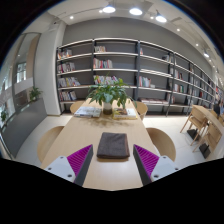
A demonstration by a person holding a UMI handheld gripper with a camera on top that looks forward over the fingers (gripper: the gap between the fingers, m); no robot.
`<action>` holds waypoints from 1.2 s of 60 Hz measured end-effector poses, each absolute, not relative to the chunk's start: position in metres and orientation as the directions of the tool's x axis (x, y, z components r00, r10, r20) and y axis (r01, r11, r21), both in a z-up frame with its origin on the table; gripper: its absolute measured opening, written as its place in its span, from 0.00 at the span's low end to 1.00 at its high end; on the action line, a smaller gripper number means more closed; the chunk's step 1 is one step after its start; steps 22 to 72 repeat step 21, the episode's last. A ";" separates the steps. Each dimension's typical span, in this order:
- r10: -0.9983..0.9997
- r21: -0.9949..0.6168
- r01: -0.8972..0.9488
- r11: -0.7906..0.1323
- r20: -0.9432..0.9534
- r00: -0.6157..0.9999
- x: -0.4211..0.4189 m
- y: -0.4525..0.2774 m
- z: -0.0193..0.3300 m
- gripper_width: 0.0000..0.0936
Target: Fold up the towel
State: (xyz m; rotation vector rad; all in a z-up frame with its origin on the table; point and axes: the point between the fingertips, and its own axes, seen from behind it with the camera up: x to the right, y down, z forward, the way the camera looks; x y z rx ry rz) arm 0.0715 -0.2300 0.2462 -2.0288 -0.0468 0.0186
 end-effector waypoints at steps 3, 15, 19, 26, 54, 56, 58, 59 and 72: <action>0.043 -0.895 0.032 -0.445 0.015 0.999 0.068 -0.240 0.244 0.86; 0.067 -0.891 0.062 -0.450 0.035 0.997 0.052 -0.264 0.241 0.87; 0.070 -0.892 0.065 -0.447 0.038 0.997 0.049 -0.267 0.243 0.87; 0.071 -0.893 0.068 -0.445 0.040 0.997 0.048 -0.268 0.244 0.87; 0.071 -0.893 0.068 -0.445 0.040 0.997 0.048 -0.268 0.244 0.87; 0.071 -0.893 0.068 -0.445 0.040 0.997 0.048 -0.268 0.244 0.87; 0.071 -0.893 0.068 -0.445 0.040 0.997 0.048 -0.268 0.244 0.87; 0.071 -0.893 0.068 -0.445 0.040 0.997 0.048 -0.268 0.244 0.87; 0.071 -0.893 0.068 -0.445 0.040 0.997 0.048 -0.268 0.244 0.87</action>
